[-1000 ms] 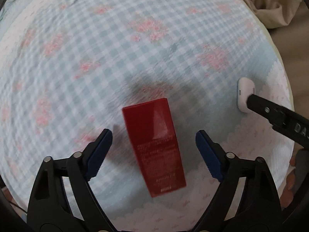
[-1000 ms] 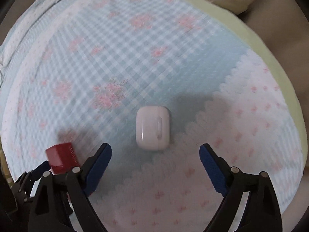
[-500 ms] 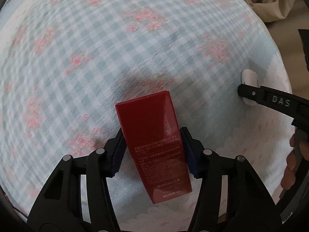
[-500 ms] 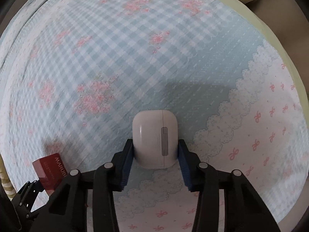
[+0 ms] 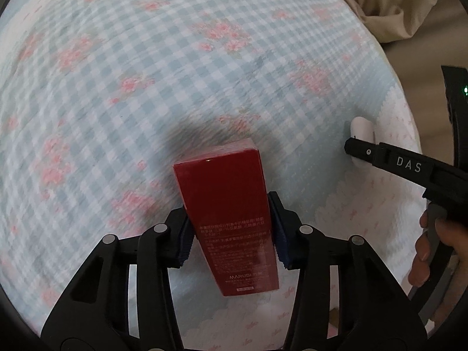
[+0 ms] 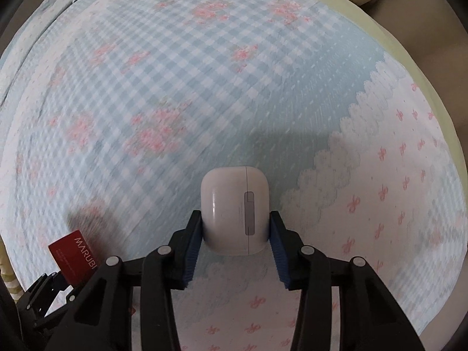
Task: Organize rigid objects
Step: 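Lift and carry the red box over the pink box while the right carries the earbud case there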
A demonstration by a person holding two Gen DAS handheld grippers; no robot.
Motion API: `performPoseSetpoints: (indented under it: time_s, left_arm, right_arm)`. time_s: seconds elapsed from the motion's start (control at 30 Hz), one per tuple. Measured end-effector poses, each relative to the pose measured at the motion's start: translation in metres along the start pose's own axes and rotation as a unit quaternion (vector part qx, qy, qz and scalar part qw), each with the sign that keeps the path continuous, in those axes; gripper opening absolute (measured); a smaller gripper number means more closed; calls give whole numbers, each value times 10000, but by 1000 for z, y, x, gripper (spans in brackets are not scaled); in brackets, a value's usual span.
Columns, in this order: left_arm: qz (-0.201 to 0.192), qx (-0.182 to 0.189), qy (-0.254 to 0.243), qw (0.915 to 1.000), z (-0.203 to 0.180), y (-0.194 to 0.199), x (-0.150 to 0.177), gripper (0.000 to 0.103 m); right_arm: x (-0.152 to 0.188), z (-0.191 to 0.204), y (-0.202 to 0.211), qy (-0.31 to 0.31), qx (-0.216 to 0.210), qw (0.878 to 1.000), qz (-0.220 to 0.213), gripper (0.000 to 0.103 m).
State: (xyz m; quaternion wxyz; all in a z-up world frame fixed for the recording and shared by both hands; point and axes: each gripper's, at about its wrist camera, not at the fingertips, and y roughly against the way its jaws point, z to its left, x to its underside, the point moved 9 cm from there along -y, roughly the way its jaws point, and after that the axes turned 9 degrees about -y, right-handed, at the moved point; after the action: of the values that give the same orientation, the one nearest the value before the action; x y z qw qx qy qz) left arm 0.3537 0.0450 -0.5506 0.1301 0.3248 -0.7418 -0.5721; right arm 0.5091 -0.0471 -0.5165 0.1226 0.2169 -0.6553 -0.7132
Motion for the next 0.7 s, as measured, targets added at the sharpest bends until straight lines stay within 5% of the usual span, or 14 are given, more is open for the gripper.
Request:
performPoseSetpoints:
  time_s: [0.7]
  left_arm:
    - [-448, 321, -272, 9981, 28, 108, 45, 38]
  right_arm:
    - [61, 21, 98, -473, -429, 9973, -369, 41]
